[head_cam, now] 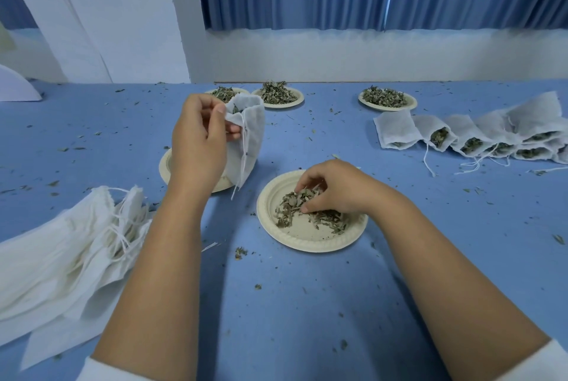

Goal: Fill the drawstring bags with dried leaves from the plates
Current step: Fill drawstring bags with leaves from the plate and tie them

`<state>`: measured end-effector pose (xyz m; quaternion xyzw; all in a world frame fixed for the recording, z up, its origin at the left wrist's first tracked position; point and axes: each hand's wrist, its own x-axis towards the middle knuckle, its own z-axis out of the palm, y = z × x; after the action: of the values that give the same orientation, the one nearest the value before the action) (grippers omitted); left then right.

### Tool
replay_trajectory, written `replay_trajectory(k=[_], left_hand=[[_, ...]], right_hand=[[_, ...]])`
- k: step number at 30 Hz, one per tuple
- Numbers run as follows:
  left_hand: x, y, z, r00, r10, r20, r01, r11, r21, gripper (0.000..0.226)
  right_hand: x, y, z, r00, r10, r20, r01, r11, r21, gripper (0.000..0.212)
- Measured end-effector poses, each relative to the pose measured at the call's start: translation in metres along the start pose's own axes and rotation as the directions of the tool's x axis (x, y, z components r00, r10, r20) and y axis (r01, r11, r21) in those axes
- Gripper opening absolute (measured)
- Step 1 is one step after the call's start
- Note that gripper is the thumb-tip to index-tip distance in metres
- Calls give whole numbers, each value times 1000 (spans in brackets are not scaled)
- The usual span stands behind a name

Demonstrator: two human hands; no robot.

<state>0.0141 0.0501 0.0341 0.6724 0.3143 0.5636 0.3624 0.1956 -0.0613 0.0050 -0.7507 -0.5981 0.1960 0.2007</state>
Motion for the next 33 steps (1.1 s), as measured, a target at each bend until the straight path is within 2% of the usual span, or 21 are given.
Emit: replay_trajectory(k=[2,5,9,14,18,24,27,30,33], left_hand=[[-1,0,-2,999,19,30,-19,1000,20,22],[-3,-3,-1,988,26,155,-37,997,69,22],[-7,-6,9,954,-14,301,-29,990,138,20],[-13,-4,18,902,-55,429,-27,983,183,18],[-19,1,22,887,-86,455,-23,973,230,15],[-23,5,28,900,-123,418,36,977,211,10],[-24,7,31,907,-151,394,97,983,155,10],[-25,8,32,916,-161,367,118,984,136,9],[-26,8,34,926,-137,351,73,980,187,8]], right_hand=[[1,0,1,999,-20,-39,19,1000,-13,21],[1,0,-3,994,-24,-104,28,999,35,16],[-3,-3,-14,970,-5,-243,49,983,177,11],[-14,-5,-33,958,57,-281,61,917,394,11],[-20,-4,-40,958,108,-265,43,861,507,11],[-16,-11,-37,944,139,-299,112,718,687,10],[-14,-17,-27,940,133,-315,118,738,664,11],[-11,-18,-18,917,133,-377,78,866,495,10],[-7,-17,-13,903,106,-416,50,937,346,11]])
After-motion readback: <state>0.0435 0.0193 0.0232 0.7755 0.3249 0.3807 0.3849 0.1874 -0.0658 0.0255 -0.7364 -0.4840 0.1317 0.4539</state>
